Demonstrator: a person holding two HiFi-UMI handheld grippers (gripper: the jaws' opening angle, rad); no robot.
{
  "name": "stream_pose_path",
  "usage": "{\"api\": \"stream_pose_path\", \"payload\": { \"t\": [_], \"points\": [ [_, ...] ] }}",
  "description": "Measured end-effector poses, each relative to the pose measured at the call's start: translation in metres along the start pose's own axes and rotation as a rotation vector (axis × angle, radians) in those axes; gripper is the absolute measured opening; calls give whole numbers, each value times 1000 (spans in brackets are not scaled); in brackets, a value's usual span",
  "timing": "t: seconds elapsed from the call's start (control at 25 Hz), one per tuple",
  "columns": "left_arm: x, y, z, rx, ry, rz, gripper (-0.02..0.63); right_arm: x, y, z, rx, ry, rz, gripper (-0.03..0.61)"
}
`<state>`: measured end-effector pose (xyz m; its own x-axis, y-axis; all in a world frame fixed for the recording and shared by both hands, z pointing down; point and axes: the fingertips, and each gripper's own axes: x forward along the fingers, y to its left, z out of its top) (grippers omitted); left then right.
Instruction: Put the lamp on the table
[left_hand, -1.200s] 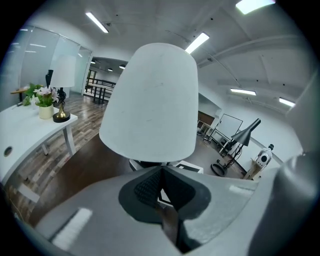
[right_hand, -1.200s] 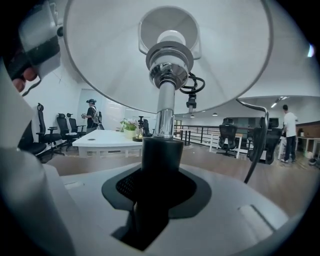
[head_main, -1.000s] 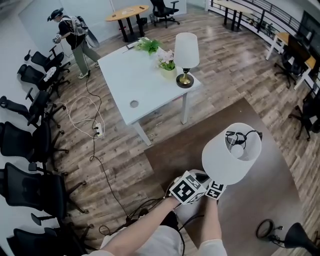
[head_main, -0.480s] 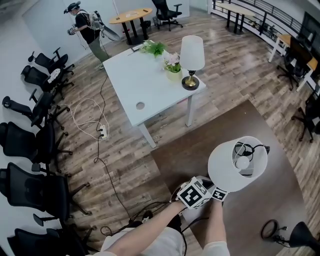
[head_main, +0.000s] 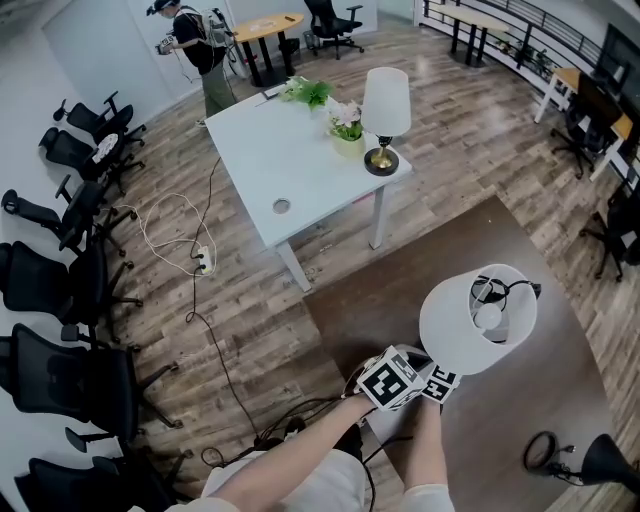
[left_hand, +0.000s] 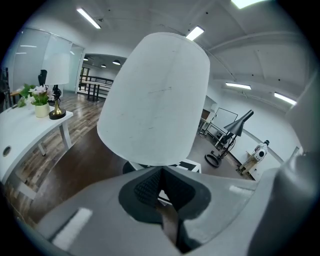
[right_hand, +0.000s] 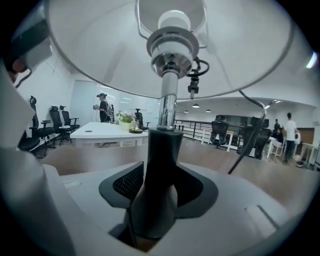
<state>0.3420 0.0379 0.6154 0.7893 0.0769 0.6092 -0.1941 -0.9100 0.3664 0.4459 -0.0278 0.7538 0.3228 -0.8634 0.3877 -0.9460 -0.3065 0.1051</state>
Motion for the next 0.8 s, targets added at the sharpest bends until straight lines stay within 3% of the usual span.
{"api": "stream_pose_path", "payload": {
  "t": [0.44,0.8],
  "points": [
    [-36,16,-26,29,-14,46,0,-78,36,-1,83,-4,-16,175],
    [-92,12,-63,127,-24,52,0,-156,63,7,165,-13,-67,153]
  ]
}}
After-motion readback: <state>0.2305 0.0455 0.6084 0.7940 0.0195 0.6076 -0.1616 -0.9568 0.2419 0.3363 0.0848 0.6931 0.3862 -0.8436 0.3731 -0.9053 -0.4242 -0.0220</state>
